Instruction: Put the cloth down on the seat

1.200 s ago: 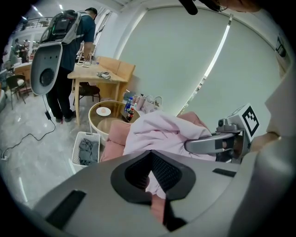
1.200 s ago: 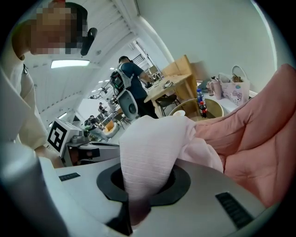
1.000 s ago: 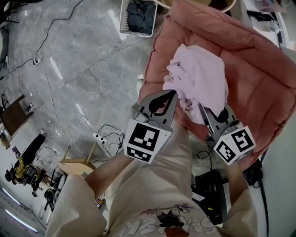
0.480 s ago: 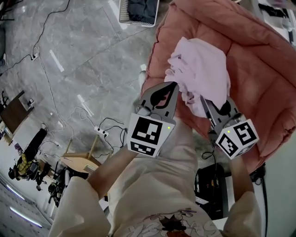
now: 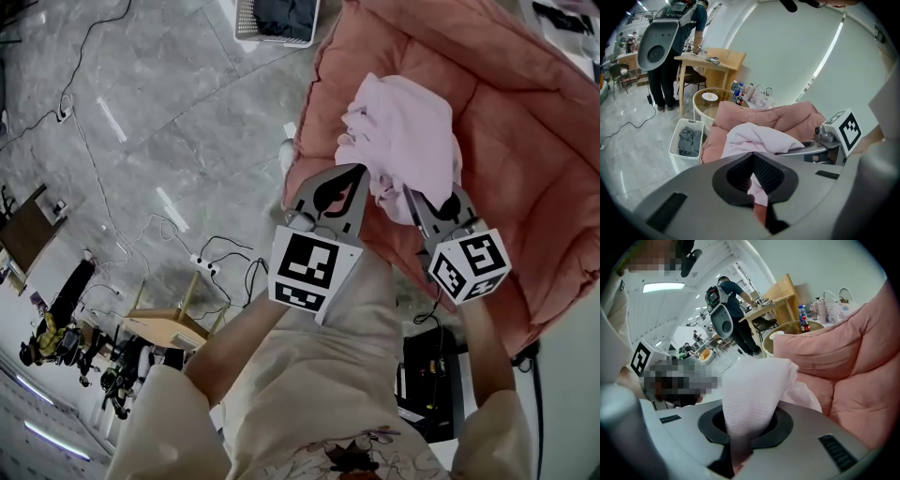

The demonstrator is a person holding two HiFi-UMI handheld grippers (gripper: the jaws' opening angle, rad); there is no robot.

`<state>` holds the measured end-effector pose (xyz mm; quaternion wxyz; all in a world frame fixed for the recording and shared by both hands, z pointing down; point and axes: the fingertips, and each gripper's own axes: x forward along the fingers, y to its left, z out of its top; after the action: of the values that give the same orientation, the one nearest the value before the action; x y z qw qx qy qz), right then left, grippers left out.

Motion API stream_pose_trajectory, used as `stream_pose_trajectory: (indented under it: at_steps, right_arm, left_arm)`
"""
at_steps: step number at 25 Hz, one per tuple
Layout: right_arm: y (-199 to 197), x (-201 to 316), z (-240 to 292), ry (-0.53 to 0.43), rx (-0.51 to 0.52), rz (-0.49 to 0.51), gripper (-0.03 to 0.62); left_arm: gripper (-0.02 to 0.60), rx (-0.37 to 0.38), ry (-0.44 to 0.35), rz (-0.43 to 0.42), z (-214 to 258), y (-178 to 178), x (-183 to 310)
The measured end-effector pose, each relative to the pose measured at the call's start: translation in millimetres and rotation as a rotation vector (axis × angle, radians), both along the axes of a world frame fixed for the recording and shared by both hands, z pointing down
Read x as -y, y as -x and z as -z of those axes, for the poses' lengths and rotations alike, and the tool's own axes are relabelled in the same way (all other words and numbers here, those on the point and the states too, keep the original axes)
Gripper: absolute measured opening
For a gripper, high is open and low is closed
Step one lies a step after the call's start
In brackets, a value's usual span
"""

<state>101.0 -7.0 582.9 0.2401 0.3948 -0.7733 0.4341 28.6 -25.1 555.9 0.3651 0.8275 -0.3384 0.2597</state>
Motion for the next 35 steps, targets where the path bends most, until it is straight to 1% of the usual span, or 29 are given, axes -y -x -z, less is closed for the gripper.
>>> stream_pose_trajectory:
  at_steps: [3,6,12,18,22,30,33,35]
  right_arm:
    - [-6,2,-16,0.012,-0.009,-0.021,0.078]
    - [-6,5,-32,0.016,-0.03,-0.022,0.078]
    - [-11,4,-54,0.027,-0.037,-0.057,0.08]
    - [-18,14,-90,0.037,-0.061,-0.095,0.084]
    - [-26,18,-103,0.026,-0.073,-0.121,0.086]
    - [-38,26,-120,0.018,-0.106,-0.16,0.087]
    - [-41,30,-132,0.02,-0.123,-0.172,0.087]
    - [-46,30,-148,0.035,-0.161,-0.184,0.087]
  left_arm:
    - [0.005,0.003,-0.002,-0.016,-8,-6,0]
    - [0.005,0.008,0.001,-0.022,-19,-5,2]
    - [0.005,0.016,0.061,-0.034,-36,-12,-7]
    - [0.005,0.02,0.075,-0.046,-62,-21,-6]
    - [0.005,0.023,0.072,-0.086,-76,-32,-12]
    - [0.005,0.035,0.066,-0.142,-91,-42,-18]
    - [0.005,0.039,0.078,-0.141,-100,-43,-21]
    - [0.005,0.04,0.083,-0.132,-108,-43,-22]
